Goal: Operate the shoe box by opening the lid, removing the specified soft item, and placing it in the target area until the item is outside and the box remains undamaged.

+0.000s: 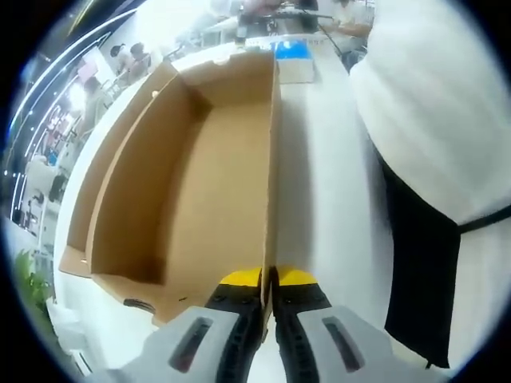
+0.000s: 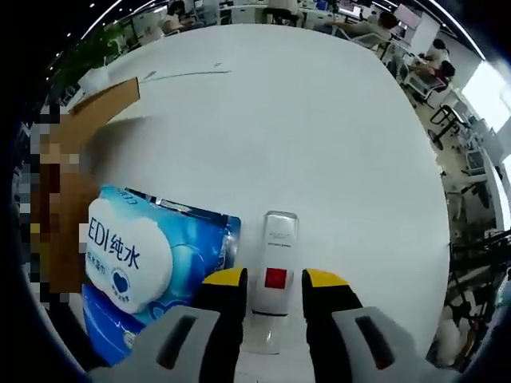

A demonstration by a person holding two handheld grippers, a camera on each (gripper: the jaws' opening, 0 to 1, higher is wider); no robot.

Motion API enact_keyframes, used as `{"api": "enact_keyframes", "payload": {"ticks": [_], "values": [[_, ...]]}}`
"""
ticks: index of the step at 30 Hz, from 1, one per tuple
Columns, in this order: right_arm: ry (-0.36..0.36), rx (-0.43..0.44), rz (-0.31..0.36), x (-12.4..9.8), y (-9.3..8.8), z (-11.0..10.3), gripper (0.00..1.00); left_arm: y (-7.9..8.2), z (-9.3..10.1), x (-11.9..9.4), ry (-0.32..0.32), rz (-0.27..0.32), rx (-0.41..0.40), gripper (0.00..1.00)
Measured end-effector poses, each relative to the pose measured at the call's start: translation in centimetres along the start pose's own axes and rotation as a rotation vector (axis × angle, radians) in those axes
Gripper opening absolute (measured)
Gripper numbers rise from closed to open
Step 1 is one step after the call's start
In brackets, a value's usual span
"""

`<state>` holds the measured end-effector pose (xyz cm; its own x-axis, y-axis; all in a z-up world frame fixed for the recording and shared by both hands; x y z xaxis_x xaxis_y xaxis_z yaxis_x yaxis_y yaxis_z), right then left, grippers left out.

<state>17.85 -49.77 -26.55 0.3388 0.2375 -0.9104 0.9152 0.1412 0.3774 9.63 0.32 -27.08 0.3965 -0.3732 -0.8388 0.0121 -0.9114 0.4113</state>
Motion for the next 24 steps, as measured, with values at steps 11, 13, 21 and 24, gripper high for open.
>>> {"api": "enact_keyframes", "payload": {"ticks": [11, 13, 21, 24], "values": [[-0.016, 0.062, 0.12, -4.4, -2.4, -0.4, 0.25, 0.0, 0.1, -0.1, 0.004, 0.009, 0.015, 0.03], [-0.015, 0.062, 0.157, -5.3, -2.4, -0.5, 0.26, 0.0, 0.1, -0.1, 0.004, 0.011, 0.017, 0.03], [-0.005, 0.045, 0.201, -7.3, -3.2, -1.3, 0.24, -0.1, 0.1, -0.1, 0.016, 0.017, 0.03, 0.04], [-0.003, 0.043, 0.205, -7.7, -3.6, -1.7, 0.26, -0.1, 0.1, -0.1, 0.018, 0.014, 0.027, 0.04]]}}
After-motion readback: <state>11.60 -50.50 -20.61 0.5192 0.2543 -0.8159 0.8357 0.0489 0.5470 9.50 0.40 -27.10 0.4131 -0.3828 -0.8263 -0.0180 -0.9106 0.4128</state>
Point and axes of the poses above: the point that each gripper's makers call its tool centre point, and the gripper's own axes: x roughly forward along the fingers, z roughly to its right, y roughly out of its top, the point moved 8 cm from there along -x, roughly backward along the fingers, and after that the axes turned 14 degrees about y, right-handed, at the moved point
